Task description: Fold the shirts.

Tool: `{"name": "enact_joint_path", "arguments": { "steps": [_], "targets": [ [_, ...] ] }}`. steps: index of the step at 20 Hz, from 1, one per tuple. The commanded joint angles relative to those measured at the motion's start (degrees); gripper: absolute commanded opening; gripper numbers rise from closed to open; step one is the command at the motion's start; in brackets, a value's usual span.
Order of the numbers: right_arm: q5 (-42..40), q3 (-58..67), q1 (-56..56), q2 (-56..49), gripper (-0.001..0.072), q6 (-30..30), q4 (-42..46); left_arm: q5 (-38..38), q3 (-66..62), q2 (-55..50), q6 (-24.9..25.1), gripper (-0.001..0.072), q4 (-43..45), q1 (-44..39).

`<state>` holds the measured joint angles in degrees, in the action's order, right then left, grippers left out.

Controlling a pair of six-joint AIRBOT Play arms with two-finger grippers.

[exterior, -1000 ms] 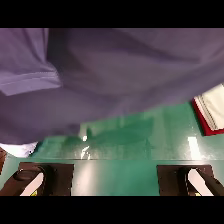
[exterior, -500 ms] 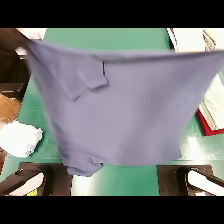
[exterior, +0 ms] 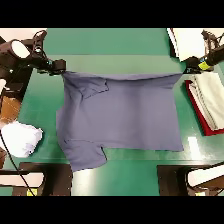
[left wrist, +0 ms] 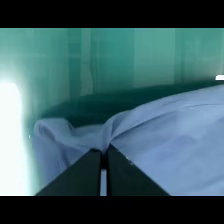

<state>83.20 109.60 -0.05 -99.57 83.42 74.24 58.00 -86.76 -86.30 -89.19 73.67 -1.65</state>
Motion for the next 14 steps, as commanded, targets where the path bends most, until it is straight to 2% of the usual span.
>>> {"name": "enact_joint_path", "arguments": {
  "steps": [1, 4, 7, 10, 12, 14],
  "targets": [
    [1.16, 6.56, 0.28, -4.17, 0.0016, -0.13, 0.33, -1.97, -0.98, -2.08, 5.38, 0.0025, -0.37, 0.37],
    [4.44, 3.48, -0.85, -1.27, 0.0016, -2.16, 0.37, 8.72, -2.69, -1.9, 7.54, 0.0025, -0.61, 2.75],
    [2.58, -7.78, -1.62, 3.96, 0.0015, -3.02, 0.74, 17.18, -0.52, -1.9, 9.75, 0.0025, -0.68, 5.53],
    [-1.9, -19.54, -1.16, 7.74, 0.0016, -3.56, 0.74, 17.97, 5.16, -1.9, 10.27, 0.0026, -2.16, 5.68],
    [-2.78, -24.11, -0.15, 7.98, 0.0017, -3.56, 0.72, 15.61, 9.6, -1.92, 12.72, 0.0026, -7.39, 5.29],
    [-4.0, -27.52, 0.87, 7.96, 0.0017, -3.54, 0.26, 13.46, 13.03, -1.92, 13.16, 0.0026, -10.27, 5.2]
  ]
}}
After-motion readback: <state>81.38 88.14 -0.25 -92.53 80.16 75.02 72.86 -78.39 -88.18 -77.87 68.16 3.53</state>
